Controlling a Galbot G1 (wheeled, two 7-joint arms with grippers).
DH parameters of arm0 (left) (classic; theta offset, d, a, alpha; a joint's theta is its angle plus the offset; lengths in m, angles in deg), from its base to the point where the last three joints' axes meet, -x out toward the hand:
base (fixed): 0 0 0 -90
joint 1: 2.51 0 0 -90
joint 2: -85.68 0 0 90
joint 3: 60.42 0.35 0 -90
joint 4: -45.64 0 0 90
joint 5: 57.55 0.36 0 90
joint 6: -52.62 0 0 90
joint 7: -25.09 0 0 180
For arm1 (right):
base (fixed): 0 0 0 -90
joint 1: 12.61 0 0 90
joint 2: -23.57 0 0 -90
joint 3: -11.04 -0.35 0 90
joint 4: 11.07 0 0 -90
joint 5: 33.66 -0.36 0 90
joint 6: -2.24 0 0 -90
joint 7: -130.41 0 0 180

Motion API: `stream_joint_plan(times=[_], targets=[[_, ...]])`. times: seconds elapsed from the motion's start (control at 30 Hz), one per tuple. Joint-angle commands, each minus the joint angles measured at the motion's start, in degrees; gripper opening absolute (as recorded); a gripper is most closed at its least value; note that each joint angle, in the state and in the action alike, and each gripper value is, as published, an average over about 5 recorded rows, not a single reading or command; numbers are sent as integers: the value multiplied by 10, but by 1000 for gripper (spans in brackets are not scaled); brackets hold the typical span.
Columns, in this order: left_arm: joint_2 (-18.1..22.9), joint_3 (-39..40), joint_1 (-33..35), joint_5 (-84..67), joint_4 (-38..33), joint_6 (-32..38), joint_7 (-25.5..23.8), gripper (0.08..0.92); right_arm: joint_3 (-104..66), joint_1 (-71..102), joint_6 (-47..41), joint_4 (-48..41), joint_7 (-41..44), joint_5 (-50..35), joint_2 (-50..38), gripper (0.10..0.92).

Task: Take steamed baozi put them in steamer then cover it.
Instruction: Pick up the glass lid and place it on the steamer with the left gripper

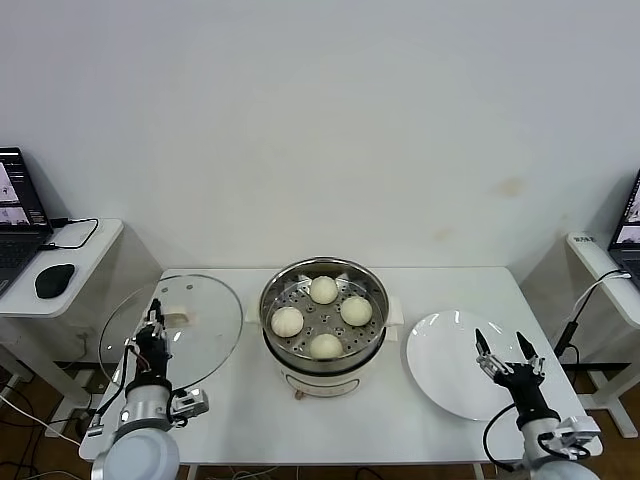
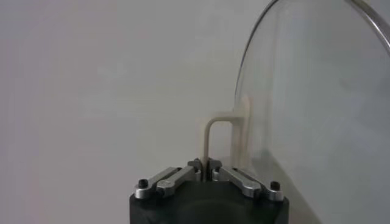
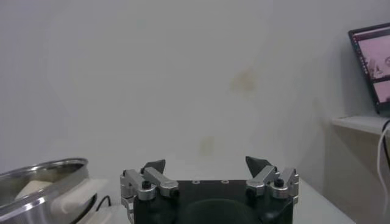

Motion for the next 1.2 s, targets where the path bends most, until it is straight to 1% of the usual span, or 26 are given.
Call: stream_joint_plan(times=[0.03, 0.43, 0.87, 0.97, 1.2], targets=[[24, 108, -26, 78, -85, -83, -53, 135, -7, -3, -17, 5, -3, 33, 11, 823], [50, 191, -111, 109, -6, -83, -96, 135, -32, 3, -33, 1, -8, 92, 41, 822], [120, 278, -210, 169, 90, -86, -134, 135, -45, 3, -26, -12, -8, 108, 63, 823], [136, 302, -236, 173, 116, -92, -137, 135, -46, -3, -27, -17, -9, 109, 61, 823], [159, 338, -260, 168, 150, -102, -130, 135, -50, -10, -27, -25, -9, 109, 64, 823]])
